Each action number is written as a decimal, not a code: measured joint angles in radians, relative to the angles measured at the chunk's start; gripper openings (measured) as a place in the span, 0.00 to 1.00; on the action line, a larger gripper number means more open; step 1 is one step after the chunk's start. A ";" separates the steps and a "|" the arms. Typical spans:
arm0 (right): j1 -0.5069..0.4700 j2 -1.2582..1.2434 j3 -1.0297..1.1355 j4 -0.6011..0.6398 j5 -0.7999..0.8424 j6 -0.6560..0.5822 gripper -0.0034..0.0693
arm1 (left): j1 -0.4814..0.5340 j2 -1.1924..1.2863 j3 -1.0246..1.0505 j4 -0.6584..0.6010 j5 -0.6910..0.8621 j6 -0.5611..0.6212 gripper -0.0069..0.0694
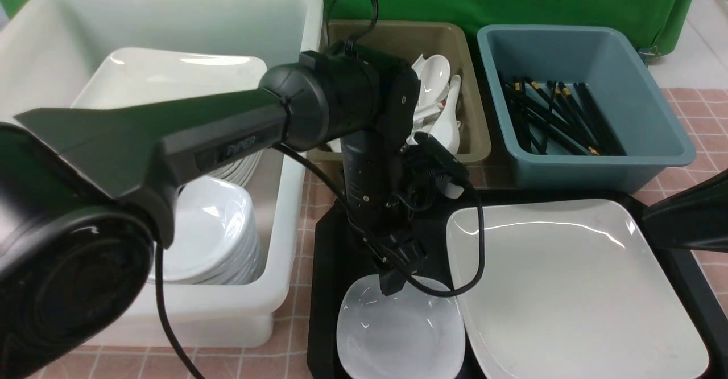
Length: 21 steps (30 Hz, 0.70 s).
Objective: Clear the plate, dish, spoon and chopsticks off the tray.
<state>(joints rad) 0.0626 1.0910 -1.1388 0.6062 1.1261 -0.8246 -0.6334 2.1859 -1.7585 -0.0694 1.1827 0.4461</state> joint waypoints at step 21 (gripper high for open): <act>0.000 0.000 0.000 -0.005 0.000 -0.014 0.09 | 0.001 0.025 -0.002 0.028 0.035 -0.040 0.09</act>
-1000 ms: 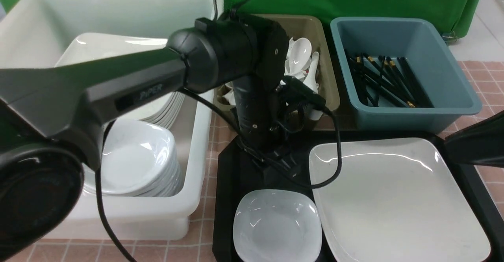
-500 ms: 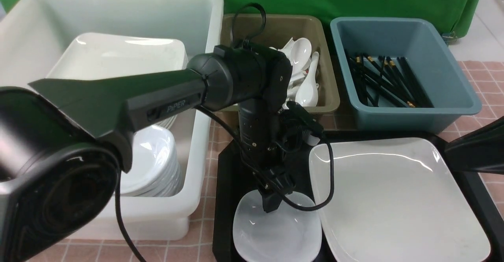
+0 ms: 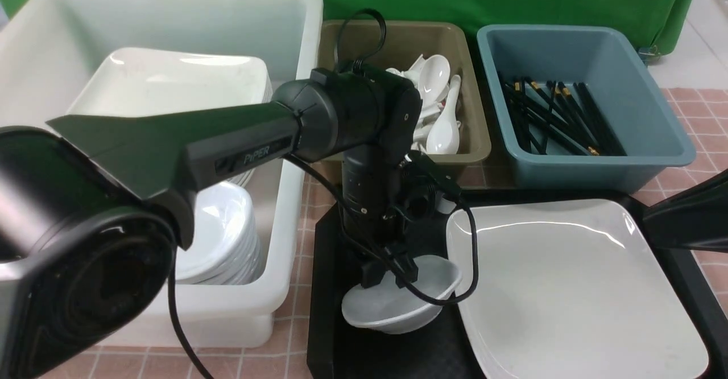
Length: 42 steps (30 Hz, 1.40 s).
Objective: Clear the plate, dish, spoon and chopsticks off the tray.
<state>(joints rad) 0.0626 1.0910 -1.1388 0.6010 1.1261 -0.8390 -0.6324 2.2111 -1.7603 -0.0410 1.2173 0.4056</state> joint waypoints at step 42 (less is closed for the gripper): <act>0.000 0.000 0.000 -0.002 0.000 0.025 0.09 | 0.021 0.014 0.001 -0.094 -0.004 -0.023 0.71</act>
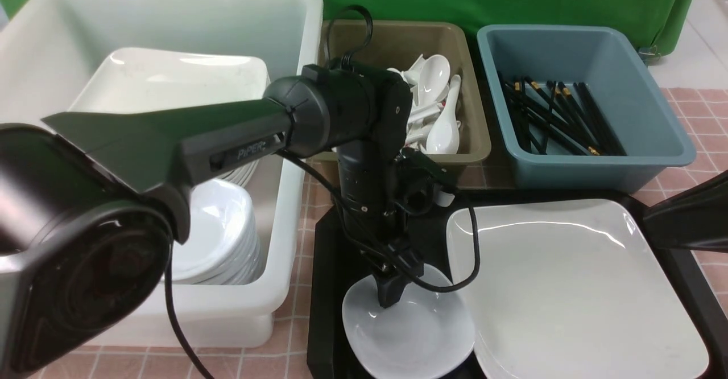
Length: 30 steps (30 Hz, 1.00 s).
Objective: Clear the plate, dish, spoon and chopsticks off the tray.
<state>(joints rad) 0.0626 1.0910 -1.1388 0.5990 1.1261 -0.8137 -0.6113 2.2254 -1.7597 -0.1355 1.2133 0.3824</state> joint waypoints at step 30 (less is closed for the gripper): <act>0.114 0.029 -0.174 0.014 -0.003 0.014 0.09 | 0.262 -0.412 0.002 -0.294 0.008 -0.097 0.10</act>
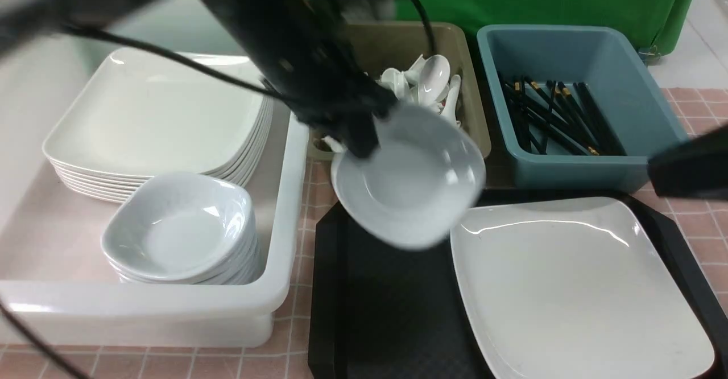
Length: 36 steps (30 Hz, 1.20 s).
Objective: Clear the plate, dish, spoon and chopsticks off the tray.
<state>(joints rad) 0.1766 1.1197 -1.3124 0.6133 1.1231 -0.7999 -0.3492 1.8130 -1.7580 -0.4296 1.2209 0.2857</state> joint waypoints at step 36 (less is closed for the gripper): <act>0.345 0.252 -0.280 -0.477 -0.029 0.455 0.09 | 0.365 -0.256 0.361 0.355 -0.079 -0.126 0.68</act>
<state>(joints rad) 0.5218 1.3714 -1.5924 0.1368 1.0939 -0.3453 0.0158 1.5569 -1.3966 -0.0742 1.1422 0.1600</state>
